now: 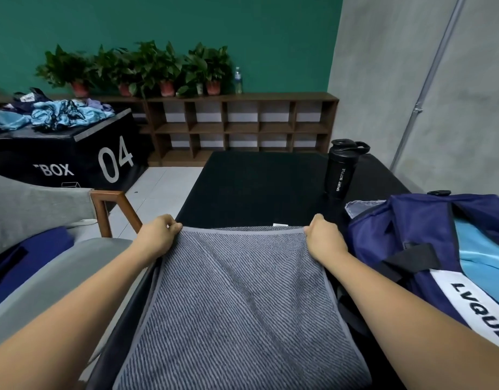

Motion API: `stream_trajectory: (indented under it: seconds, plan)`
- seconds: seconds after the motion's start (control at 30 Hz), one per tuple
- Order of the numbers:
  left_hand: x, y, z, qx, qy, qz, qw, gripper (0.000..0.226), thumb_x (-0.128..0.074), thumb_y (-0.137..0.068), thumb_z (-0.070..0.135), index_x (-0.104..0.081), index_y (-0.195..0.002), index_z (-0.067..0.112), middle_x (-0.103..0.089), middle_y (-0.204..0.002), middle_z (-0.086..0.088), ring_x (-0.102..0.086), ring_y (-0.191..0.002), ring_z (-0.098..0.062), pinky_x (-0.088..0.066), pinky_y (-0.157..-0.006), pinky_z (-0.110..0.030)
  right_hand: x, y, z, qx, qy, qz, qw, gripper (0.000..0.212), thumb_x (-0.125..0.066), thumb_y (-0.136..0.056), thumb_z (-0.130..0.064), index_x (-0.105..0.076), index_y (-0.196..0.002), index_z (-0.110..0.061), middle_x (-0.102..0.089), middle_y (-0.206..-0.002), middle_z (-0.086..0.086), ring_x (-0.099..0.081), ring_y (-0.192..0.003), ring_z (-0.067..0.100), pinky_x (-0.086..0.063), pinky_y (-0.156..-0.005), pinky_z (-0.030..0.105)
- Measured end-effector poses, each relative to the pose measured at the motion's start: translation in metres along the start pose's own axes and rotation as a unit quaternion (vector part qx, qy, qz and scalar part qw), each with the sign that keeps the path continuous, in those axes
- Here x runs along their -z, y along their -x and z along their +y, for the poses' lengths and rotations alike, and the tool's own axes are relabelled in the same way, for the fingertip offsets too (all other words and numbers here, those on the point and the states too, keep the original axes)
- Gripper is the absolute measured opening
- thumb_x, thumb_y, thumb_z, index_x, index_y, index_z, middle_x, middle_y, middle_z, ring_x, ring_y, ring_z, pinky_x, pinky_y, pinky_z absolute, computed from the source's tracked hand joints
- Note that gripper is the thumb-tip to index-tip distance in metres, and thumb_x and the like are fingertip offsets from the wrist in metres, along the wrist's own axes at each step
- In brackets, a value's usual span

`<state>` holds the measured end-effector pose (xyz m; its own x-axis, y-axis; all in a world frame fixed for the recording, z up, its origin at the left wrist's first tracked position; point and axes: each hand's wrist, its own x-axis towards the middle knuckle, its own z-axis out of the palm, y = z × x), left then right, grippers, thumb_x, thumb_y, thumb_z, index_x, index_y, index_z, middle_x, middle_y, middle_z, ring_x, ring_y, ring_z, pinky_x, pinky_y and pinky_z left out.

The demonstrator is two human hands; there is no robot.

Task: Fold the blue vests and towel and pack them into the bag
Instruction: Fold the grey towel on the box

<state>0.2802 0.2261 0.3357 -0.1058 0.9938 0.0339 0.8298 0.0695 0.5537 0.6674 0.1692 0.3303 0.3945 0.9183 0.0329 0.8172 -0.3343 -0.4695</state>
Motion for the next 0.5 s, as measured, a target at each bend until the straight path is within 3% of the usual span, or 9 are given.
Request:
stream_trajectory:
  seconds: [0.27, 0.43, 0.5]
  plan:
    - [-0.013, -0.007, -0.014, -0.022, -0.062, 0.033, 0.997, 0.029, -0.06, -0.106, 0.043, -0.063, -0.097, 0.016, -0.071, -0.089, -0.009, -0.063, -0.081, -0.027, -0.048, -0.068, -0.037, -0.001, -0.004, -0.002, 0.006, 0.01, 0.001, 1.0, 0.026, -0.048, -0.11, -0.037, -0.05, -0.105, -0.012, -0.068, -0.107, 0.015, -0.065, -0.101, 0.039, -0.055, -0.08, 0.044]
    - [-0.018, -0.01, -0.014, -0.033, -0.073, 0.047, 0.996, 0.028, -0.057, -0.107, 0.046, -0.061, -0.097, 0.02, -0.065, -0.081, -0.002, -0.062, -0.079, -0.027, -0.049, -0.065, -0.037, 0.008, -0.008, -0.012, 0.029, -0.039, 0.058, 0.997, 0.025, -0.043, -0.112, -0.034, -0.047, -0.104, -0.01, -0.063, -0.096, 0.013, -0.062, -0.092, 0.038, -0.052, -0.075, 0.045]
    - [-0.016, -0.012, -0.009, -0.038, -0.074, 0.06, 0.995, 0.027, -0.056, -0.107, 0.046, -0.061, -0.097, 0.021, -0.065, -0.08, -0.002, -0.063, -0.08, -0.028, -0.051, -0.067, -0.038, 0.005, -0.008, -0.014, 0.02, -0.026, 0.064, 0.997, 0.023, -0.041, -0.113, -0.032, -0.044, -0.104, -0.011, -0.065, -0.101, 0.015, -0.06, -0.089, 0.036, -0.049, -0.073, 0.043]
